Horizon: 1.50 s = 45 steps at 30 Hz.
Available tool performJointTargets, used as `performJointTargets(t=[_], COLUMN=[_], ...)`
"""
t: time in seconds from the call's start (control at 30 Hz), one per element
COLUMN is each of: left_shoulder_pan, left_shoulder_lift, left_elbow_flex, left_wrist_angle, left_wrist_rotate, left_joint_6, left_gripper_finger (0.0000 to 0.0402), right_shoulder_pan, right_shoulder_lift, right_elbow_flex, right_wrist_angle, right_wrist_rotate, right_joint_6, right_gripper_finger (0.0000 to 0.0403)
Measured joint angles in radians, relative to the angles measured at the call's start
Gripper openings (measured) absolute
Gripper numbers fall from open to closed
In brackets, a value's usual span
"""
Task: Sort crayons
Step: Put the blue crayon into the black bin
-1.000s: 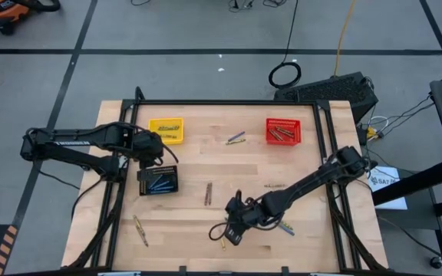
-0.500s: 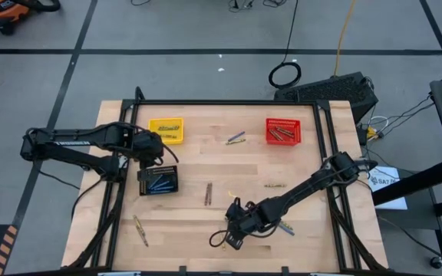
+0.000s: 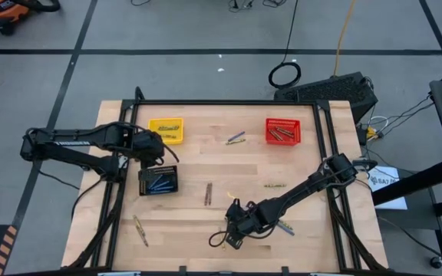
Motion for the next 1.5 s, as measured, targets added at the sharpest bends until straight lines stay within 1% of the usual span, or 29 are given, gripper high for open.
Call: performJointTargets(t=[0.13, 0.33, 0.77, 0.97, 1.1, 1.17, 1.27, 1.5], left_shoulder_pan=[0.000, 0.000, 0.000, 0.000, 0.000, 0.000, 0.000, 0.000], left_shoulder_lift=[0.000, 0.000, 0.000, 0.000, 0.000, 0.000, 0.000, 0.000], left_elbow_flex=[0.000, 0.000, 0.000, 0.000, 0.000, 0.000, 0.000, 0.000], left_wrist_angle=[0.001, 0.030, 0.028, 0.028, 0.028, 0.028, 0.027, 0.027], left_wrist_rotate=[0.000, 0.000, 0.000, 0.000, 0.000, 0.000, 0.000, 0.000], left_joint_6=[0.000, 0.001, 0.002, 0.002, 0.002, 0.002, 0.002, 0.002], left_gripper_finger=[0.0068, 0.0068, 0.0068, 0.0068, 0.0068, 0.0068, 0.0068, 0.0068], right_shoulder_pan=[-0.002, -0.011, -0.026, -0.039, -0.046, -0.050, -0.064, -0.081], right_shoulder_lift=[0.006, 0.008, 0.007, 0.007, 0.007, 0.007, 0.007, -0.004], right_elbow_flex=[-0.001, -0.002, -0.002, -0.004, -0.005, -0.006, -0.007, -0.007], right_wrist_angle=[-0.069, -0.111, -0.240, -0.245, -0.241, -0.233, -0.218, -0.201], right_wrist_rotate=[0.019, 0.019, 0.015, 0.007, 0.002, -0.018, -0.062, -0.095], right_joint_6=[0.017, 0.031, 0.056, 0.029, 0.020, -0.001, -0.020, -0.052], right_gripper_finger=[0.0087, 0.0062, 0.0059, 0.0052, 0.0016, 0.0007, 0.0006, 0.0002])
